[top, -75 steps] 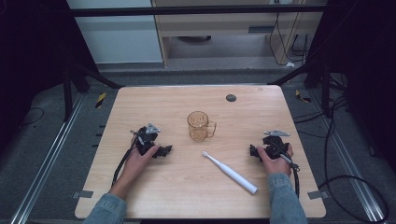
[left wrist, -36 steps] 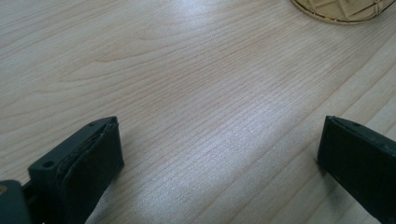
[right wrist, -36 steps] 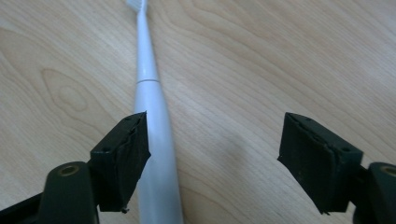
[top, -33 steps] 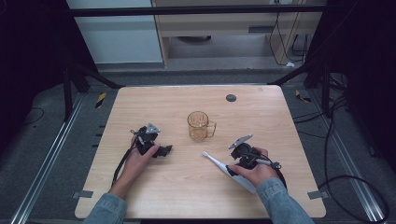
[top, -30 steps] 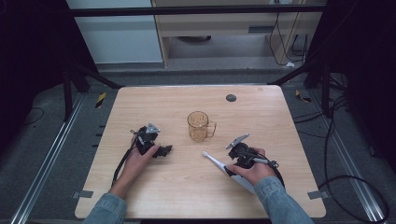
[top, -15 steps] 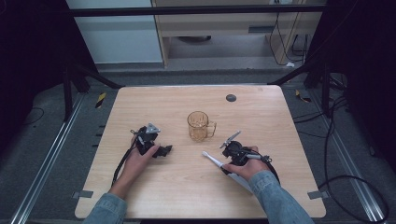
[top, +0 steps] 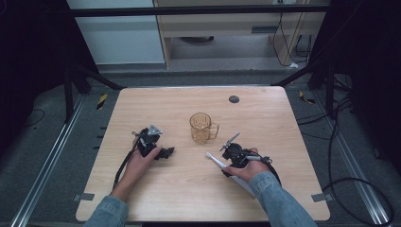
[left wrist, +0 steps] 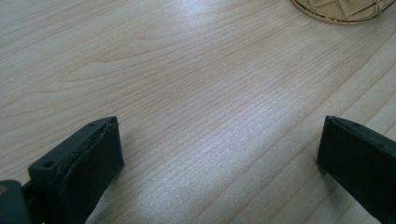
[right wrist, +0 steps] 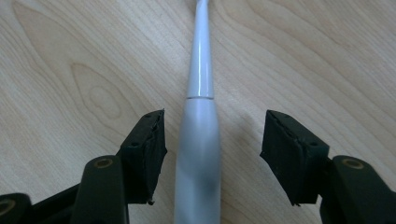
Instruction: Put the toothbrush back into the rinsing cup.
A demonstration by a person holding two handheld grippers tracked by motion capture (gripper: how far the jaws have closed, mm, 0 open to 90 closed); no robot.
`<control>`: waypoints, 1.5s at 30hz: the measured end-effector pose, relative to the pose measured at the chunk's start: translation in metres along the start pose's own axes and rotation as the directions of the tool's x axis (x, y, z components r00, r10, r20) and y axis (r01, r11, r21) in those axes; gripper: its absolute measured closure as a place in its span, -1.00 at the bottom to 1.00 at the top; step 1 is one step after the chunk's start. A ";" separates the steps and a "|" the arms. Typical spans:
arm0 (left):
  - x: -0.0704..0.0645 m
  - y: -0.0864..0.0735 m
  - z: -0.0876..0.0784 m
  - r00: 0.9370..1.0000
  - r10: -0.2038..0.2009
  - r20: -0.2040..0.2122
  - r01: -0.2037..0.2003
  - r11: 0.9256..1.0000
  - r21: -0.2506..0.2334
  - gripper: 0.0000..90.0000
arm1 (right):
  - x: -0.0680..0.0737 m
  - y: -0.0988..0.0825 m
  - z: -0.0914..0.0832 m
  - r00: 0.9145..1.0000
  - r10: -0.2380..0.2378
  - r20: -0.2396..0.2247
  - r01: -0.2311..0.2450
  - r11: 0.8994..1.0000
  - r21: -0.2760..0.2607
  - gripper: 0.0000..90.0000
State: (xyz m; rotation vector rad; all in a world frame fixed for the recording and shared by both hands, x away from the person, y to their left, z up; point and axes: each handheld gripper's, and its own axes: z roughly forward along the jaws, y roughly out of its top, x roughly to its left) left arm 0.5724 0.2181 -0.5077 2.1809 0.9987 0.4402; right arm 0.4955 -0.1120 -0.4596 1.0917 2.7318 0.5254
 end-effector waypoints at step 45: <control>0.000 0.000 0.000 1.000 0.001 0.000 -0.001 1.000 0.000 -1.00 | 0.001 0.005 0.005 0.999 0.018 -0.047 -0.015 0.997 0.070 0.50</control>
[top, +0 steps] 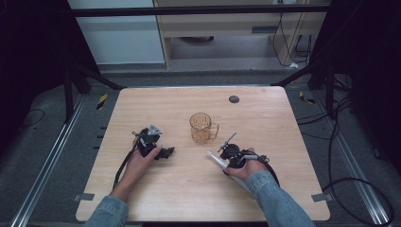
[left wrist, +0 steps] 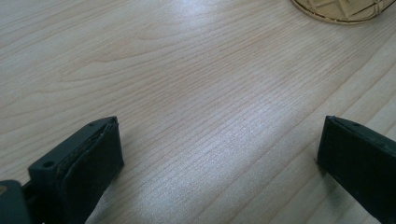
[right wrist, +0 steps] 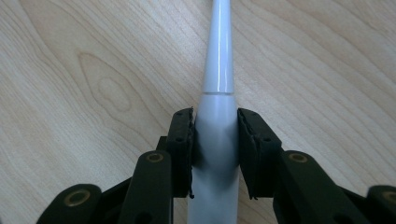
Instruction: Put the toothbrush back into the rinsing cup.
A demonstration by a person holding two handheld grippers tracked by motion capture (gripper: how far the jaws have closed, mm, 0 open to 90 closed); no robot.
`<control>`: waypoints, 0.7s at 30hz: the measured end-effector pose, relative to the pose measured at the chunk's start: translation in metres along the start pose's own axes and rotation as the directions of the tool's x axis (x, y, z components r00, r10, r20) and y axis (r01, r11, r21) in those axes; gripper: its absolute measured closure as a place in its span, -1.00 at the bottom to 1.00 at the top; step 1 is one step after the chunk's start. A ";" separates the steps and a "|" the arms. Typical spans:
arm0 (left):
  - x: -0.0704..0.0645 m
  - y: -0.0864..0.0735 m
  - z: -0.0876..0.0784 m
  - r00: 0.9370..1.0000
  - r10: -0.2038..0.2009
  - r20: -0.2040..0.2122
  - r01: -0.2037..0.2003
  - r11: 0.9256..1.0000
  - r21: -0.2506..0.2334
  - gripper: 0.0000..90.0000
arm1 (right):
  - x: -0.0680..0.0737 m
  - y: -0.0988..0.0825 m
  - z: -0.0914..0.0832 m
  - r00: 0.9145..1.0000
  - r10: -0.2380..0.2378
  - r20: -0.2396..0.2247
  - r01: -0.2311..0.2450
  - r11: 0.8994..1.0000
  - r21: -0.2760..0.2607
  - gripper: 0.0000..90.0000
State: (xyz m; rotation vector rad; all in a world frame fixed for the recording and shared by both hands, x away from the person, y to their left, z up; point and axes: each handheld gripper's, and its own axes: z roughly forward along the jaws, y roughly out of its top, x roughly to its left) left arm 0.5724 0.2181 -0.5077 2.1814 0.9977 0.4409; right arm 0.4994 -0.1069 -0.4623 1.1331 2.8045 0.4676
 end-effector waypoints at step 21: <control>0.000 0.000 0.000 1.000 -0.001 0.000 0.001 1.000 0.000 -1.00 | -0.018 0.002 -0.038 1.000 0.025 0.011 -0.024 0.998 -0.064 0.50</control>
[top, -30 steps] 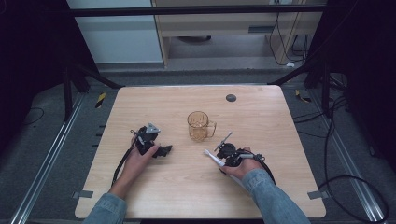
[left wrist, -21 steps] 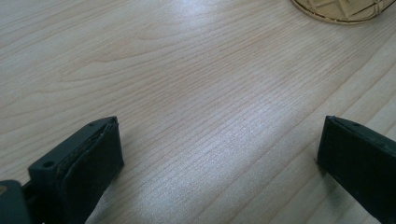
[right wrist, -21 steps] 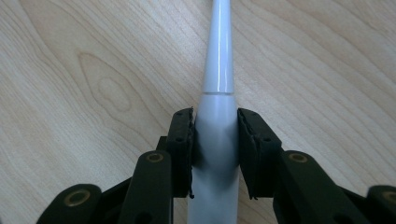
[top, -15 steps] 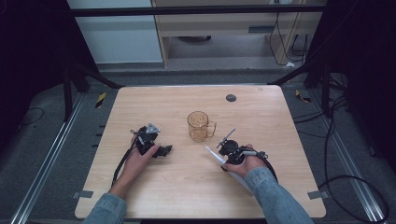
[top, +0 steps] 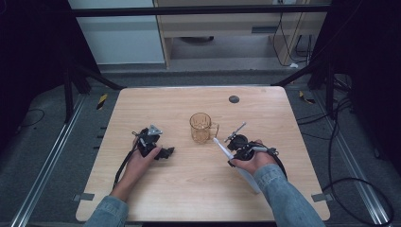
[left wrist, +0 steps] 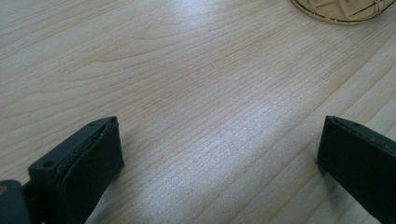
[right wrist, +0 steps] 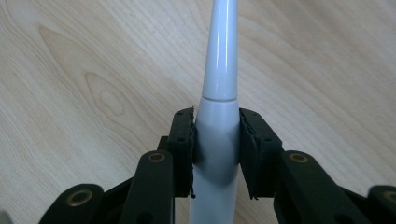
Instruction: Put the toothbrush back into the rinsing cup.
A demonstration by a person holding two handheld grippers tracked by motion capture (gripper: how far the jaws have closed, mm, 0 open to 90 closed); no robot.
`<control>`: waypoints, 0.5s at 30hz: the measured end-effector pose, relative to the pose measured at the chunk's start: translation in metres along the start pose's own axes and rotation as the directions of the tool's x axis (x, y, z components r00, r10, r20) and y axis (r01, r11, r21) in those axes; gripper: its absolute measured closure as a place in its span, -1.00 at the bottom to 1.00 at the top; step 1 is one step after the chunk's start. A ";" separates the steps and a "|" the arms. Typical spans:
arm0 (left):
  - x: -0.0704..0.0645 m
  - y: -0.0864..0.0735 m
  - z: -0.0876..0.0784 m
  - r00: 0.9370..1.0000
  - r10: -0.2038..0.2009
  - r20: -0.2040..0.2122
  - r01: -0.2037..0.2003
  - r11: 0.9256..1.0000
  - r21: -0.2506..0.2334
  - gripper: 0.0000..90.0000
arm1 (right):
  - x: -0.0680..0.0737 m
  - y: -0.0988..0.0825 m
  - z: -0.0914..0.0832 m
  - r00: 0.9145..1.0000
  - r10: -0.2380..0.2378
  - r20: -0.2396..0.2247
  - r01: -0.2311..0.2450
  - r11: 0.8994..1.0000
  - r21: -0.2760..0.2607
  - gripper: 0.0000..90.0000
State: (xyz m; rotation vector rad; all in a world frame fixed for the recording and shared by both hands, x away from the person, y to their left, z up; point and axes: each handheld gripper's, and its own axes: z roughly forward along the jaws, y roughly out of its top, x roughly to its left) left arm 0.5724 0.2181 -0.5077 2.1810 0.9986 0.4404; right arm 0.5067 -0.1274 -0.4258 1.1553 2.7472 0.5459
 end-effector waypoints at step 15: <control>0.000 0.000 0.000 1.000 -0.001 0.000 0.001 1.000 0.000 -1.00 | -0.014 0.008 -0.033 0.999 0.029 0.024 -0.027 0.995 -0.101 0.50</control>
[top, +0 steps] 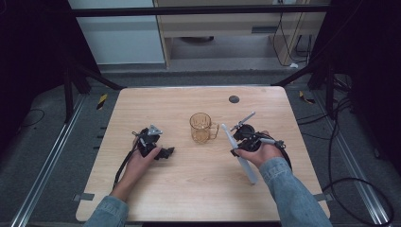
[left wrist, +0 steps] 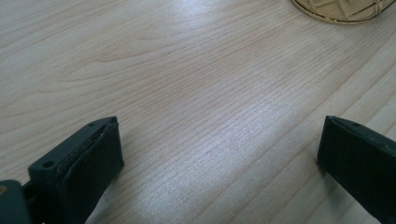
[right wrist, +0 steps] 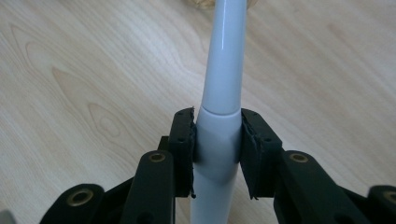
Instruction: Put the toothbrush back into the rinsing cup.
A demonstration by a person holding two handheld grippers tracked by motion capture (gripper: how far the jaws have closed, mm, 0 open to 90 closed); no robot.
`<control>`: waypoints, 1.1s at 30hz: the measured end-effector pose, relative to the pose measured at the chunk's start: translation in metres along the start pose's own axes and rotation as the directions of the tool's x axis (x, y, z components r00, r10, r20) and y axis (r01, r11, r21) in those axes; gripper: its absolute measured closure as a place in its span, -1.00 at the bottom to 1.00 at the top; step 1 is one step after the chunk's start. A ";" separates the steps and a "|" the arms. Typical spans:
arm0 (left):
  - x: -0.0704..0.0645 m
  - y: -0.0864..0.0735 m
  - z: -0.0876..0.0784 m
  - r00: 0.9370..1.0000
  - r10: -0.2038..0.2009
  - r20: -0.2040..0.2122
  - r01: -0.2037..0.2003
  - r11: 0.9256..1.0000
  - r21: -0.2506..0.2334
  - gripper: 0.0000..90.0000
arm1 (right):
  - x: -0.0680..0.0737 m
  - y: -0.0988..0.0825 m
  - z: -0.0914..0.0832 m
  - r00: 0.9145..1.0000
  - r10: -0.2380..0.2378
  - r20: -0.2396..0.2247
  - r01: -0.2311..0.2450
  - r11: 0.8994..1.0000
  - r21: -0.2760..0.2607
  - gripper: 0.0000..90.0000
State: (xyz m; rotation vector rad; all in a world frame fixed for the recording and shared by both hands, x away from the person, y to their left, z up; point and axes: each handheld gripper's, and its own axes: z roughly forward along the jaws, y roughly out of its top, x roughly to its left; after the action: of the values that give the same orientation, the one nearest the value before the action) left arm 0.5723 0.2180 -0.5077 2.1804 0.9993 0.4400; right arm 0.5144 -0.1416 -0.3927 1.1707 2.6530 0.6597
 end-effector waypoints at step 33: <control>0.000 0.000 0.000 1.000 0.000 0.000 0.000 1.000 -0.001 -1.00 | -0.041 0.045 -0.022 0.990 0.122 0.075 -0.093 0.947 -0.308 0.51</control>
State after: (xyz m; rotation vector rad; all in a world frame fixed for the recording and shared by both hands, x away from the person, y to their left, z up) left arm 0.5723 0.2180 -0.5077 2.1796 0.9996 0.4401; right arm 0.5656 -0.1521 -0.3537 1.2273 2.3180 0.9667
